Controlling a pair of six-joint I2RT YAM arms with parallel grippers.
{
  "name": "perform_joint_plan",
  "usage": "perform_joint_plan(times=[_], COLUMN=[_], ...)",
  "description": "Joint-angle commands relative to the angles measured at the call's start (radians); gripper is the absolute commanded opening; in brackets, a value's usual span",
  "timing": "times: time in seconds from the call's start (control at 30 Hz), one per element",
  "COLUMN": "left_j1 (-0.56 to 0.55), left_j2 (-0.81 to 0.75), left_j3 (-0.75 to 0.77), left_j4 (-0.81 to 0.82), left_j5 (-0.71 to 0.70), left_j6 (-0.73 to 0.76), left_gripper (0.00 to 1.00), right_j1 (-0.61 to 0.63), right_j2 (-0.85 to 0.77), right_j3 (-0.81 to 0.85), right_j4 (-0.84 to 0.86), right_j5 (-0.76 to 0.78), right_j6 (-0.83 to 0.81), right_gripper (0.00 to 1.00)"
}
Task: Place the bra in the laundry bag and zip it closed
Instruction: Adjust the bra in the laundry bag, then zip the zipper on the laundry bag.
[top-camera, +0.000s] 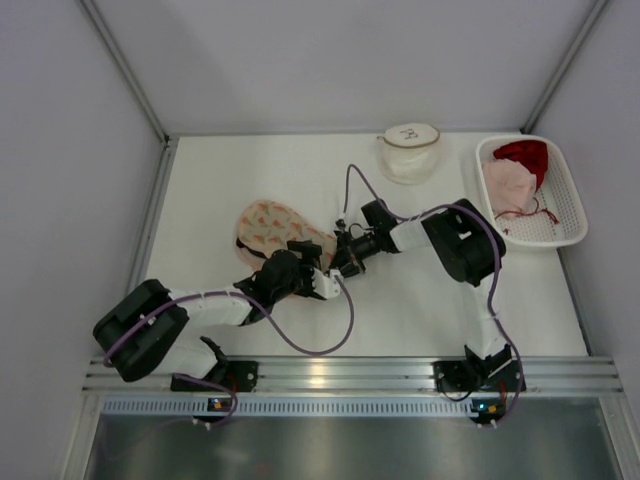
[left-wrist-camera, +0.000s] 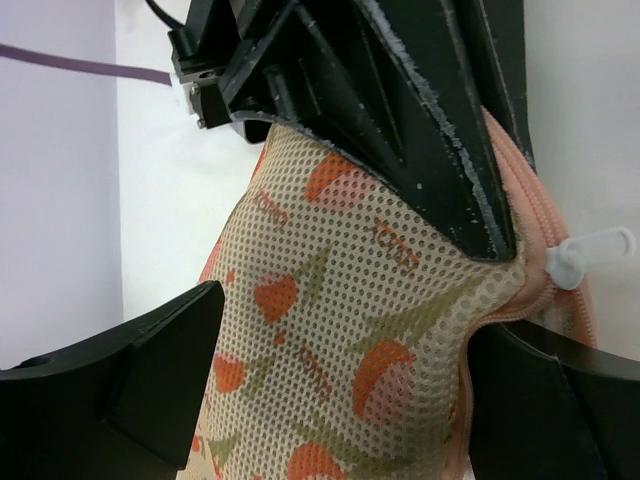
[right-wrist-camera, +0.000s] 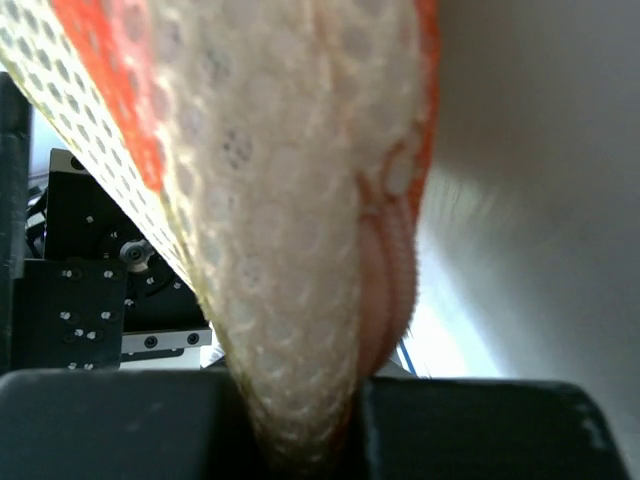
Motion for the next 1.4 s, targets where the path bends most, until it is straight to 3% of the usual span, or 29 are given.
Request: perform_joint_plan(times=[0.0, 0.13, 0.3, 0.53, 0.63, 0.73, 0.8, 1.0, 1.17, 1.37], left_j1=[-0.005, -0.004, -0.002, -0.002, 0.006, 0.007, 0.006, -0.031, -0.103, -0.209], left_j2=[-0.006, -0.080, -0.263, -0.414, -0.472, -0.495, -0.449, -0.239, -0.066, 0.129], left_j3=[0.026, 0.035, 0.052, 0.087, 0.147, 0.195, 0.234, 0.399, 0.515, 0.698], left_j4=[0.078, -0.028, -0.339, -0.607, -0.793, -0.928, -1.027, -1.090, -1.151, -1.349], left_j5=[-0.040, -0.030, 0.085, 0.122, 0.236, 0.380, 0.429, 0.460, 0.397, 0.268], left_j6=[-0.034, -0.040, -0.054, -0.135, -0.120, -0.003, 0.072, 0.274, 0.464, 0.542], left_gripper=[0.93, 0.95, 0.96, 0.96, 0.88, 0.72, 0.58, 0.47, 0.44, 0.47], right_j1=[0.022, 0.015, -0.013, -0.036, -0.039, -0.039, -0.039, -0.037, -0.039, -0.036], right_j2=[0.043, 0.040, 0.033, 0.021, 0.021, 0.027, 0.029, 0.020, 0.010, 0.018], right_j3=[-0.006, -0.041, -0.052, -0.069, -0.071, -0.071, -0.069, -0.074, -0.071, -0.062], right_j4=[0.032, 0.132, 0.161, 0.186, 0.186, 0.184, 0.184, 0.170, 0.115, 0.084], right_j5=[0.017, 0.013, 0.016, 0.020, 0.020, 0.025, 0.025, 0.028, 0.036, 0.048], right_j6=[0.098, 0.167, 0.182, 0.192, 0.187, 0.186, 0.192, 0.192, 0.166, 0.147], right_gripper=[0.00, 0.00, 0.00, 0.00, 0.00, 0.00, 0.00, 0.00, 0.00, 0.00])
